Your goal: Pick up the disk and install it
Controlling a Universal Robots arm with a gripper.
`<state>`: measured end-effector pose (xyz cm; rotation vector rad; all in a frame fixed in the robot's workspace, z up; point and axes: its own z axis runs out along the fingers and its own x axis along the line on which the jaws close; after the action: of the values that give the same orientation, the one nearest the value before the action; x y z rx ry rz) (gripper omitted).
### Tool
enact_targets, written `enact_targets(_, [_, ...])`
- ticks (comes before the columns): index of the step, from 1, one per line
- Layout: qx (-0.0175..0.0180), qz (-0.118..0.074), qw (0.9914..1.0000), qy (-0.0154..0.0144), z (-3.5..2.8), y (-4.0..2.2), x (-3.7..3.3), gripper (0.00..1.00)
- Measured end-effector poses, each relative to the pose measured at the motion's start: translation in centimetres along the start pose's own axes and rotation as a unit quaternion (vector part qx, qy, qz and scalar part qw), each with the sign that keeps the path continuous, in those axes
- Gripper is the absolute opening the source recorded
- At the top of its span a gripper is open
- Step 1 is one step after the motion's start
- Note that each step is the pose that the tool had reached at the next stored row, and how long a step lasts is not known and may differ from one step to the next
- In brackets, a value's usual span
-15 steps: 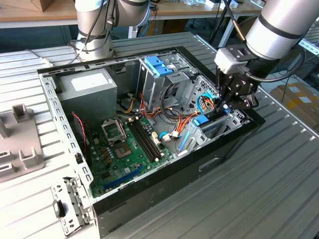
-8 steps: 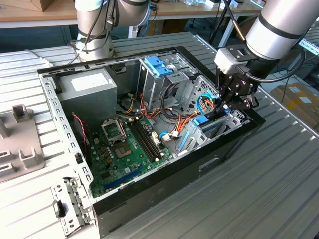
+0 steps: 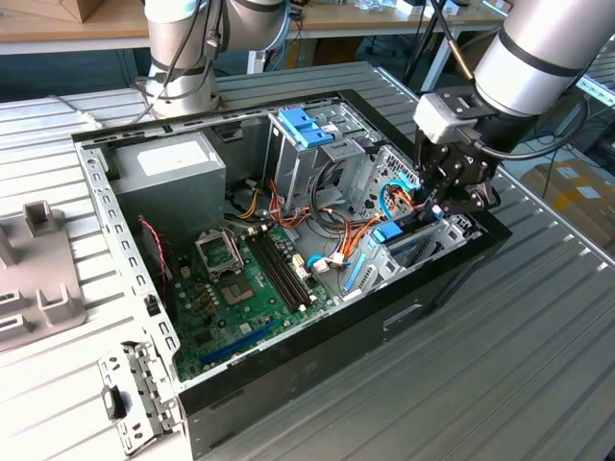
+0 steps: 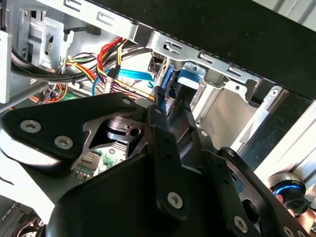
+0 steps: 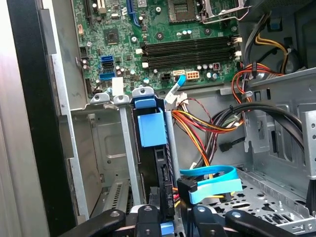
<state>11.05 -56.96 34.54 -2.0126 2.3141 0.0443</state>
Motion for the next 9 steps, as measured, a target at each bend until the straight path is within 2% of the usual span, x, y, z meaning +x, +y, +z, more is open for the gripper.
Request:
enact_targets(3, [0.0000,0.000,1.00000,-0.0001,-0.52,-0.02,-0.04,0.31])
enact_targets(6, [0.0000,0.000,1.00000,-0.0001,-0.51,0.01,-0.23,0.31])
enact_targets(7, [0.0000,0.000,1.00000,-0.0001,-0.51,0.02,-0.29,0.22])
enact_targets(8, [0.0000,0.000,1.00000,-0.0002,-0.50,0.03,-0.30,0.22])
enact_targets(9, [0.0000,0.000,1.00000,-0.0002,-0.50,0.03,-0.30,0.11])
